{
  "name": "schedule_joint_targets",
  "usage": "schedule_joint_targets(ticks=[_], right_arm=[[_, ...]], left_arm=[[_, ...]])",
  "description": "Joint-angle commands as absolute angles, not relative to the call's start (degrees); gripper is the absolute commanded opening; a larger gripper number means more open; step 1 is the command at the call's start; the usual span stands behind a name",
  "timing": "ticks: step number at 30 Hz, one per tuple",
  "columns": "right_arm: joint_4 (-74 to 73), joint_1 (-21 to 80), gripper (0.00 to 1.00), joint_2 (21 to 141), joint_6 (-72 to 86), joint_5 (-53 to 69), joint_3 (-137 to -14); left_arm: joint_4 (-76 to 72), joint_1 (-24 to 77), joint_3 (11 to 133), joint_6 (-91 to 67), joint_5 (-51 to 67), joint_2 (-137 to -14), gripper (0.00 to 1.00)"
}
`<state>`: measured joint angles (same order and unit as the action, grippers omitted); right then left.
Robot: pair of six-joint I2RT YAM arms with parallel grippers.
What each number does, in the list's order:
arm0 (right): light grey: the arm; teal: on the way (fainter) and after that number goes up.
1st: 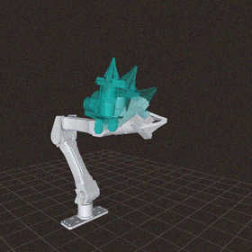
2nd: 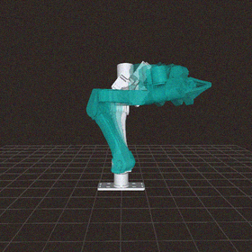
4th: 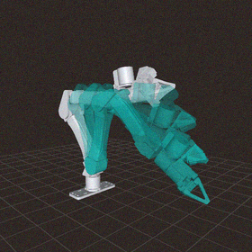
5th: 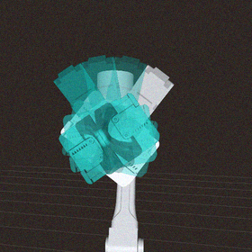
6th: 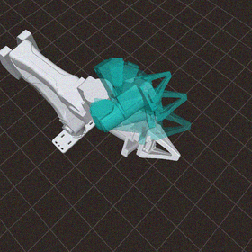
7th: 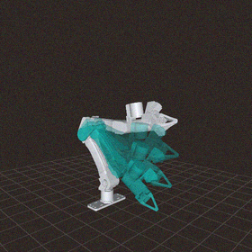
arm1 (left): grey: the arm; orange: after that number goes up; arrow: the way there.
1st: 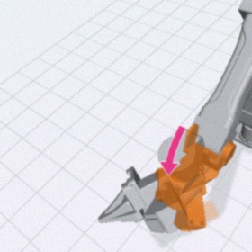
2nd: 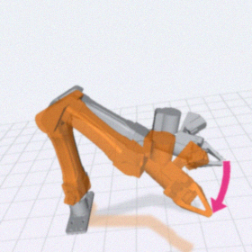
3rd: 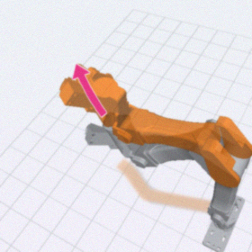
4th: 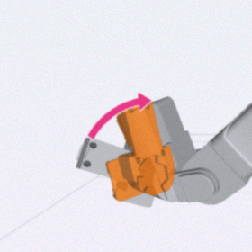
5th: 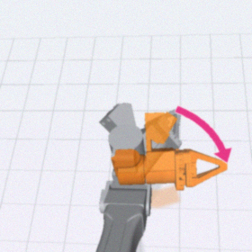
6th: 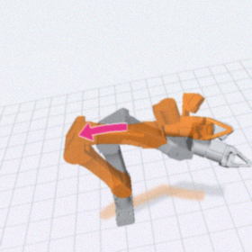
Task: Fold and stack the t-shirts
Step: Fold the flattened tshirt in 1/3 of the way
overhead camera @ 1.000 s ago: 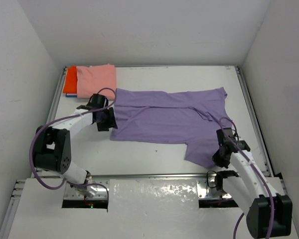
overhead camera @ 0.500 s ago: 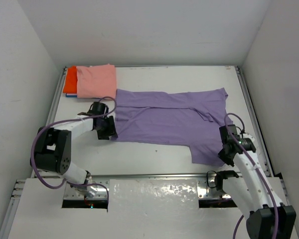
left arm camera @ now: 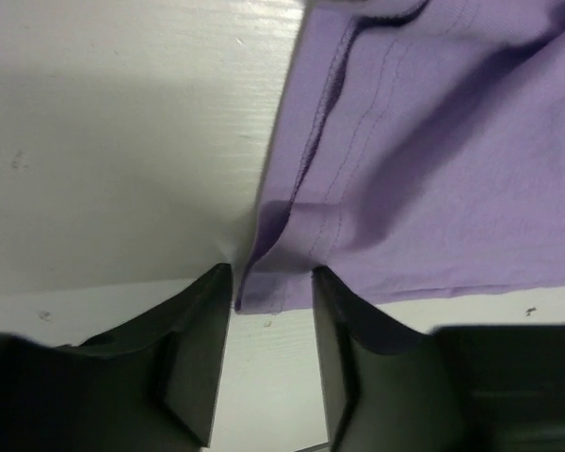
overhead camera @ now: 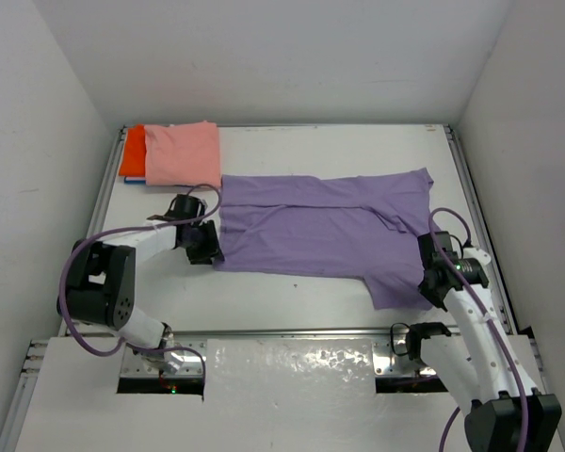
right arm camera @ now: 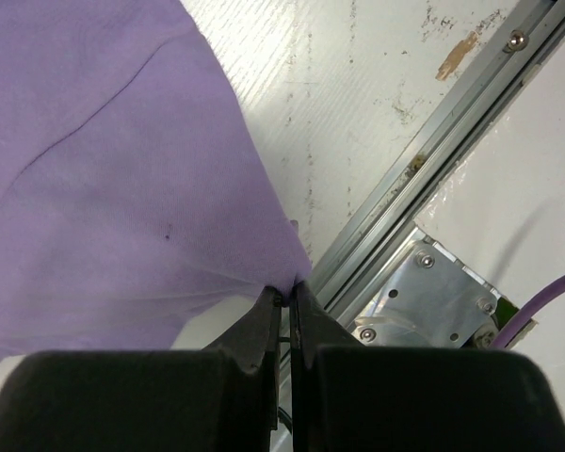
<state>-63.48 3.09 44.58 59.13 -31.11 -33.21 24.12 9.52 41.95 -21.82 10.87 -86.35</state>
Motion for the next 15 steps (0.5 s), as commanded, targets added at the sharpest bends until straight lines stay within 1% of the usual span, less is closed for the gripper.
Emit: schedule_joint_targets(ticks=[1, 2, 5, 6, 7, 8, 15], right_arm=[[-63.5, 2.8, 0.00, 44.1, 59.2, -32.5, -35.2], [-63.5, 2.8, 0.00, 44.1, 59.2, -32.4, -35.2], [-63.9, 2.8, 0.00, 44.1, 59.3, -32.3, -35.5], [-64.1, 2.8, 0.00, 44.1, 59.4, -32.3, -35.8], [-64.2, 2.8, 0.00, 44.0, 59.3, -32.3, -35.9], [-64.3, 2.8, 0.00, 43.9, 59.4, -32.5, -36.4], [-67.8, 2.8, 0.00, 43.6, 60.4, -37.4, -40.3]], left_arm=[[21.3, 9.1, 40.7, -23.1, 14.7, -86.0, 0.36], [20.9, 9.1, 40.4, -23.1, 15.9, -85.6, 0.23], [21.5, 9.1, 40.3, -23.6, 17.0, -84.0, 0.12], [21.9, 9.1, 40.2, -23.7, 17.4, -83.7, 0.04], [22.8, 9.1, 40.2, -23.9, 17.3, -83.0, 0.02], [23.2, 9.1, 40.2, -24.1, 17.2, -82.7, 0.00], [27.1, 9.1, 40.1, -24.9, 16.0, -79.4, 0.00]])
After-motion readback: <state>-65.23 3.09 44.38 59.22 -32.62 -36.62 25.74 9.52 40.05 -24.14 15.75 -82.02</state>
